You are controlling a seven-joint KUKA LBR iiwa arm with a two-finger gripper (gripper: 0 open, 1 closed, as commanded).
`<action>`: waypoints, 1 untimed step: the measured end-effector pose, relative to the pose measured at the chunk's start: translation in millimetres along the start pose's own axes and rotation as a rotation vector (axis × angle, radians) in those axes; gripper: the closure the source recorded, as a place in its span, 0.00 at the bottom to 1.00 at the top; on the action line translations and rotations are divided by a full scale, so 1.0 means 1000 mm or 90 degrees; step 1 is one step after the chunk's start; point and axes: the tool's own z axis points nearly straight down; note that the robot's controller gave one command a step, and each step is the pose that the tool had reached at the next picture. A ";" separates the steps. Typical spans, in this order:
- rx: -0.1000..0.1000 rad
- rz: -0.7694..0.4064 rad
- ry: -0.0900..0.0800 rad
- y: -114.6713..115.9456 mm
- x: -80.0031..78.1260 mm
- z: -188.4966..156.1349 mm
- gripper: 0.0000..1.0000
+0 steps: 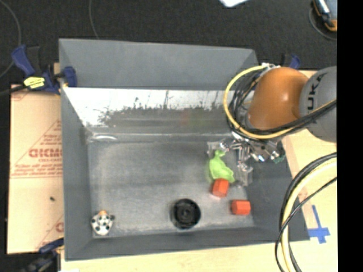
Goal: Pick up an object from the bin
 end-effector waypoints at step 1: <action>0.010 -0.318 -0.005 -0.006 -0.005 0.015 0.00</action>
Offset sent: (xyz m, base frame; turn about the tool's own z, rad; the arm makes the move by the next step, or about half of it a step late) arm 0.0060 -0.0157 -0.0279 -0.5646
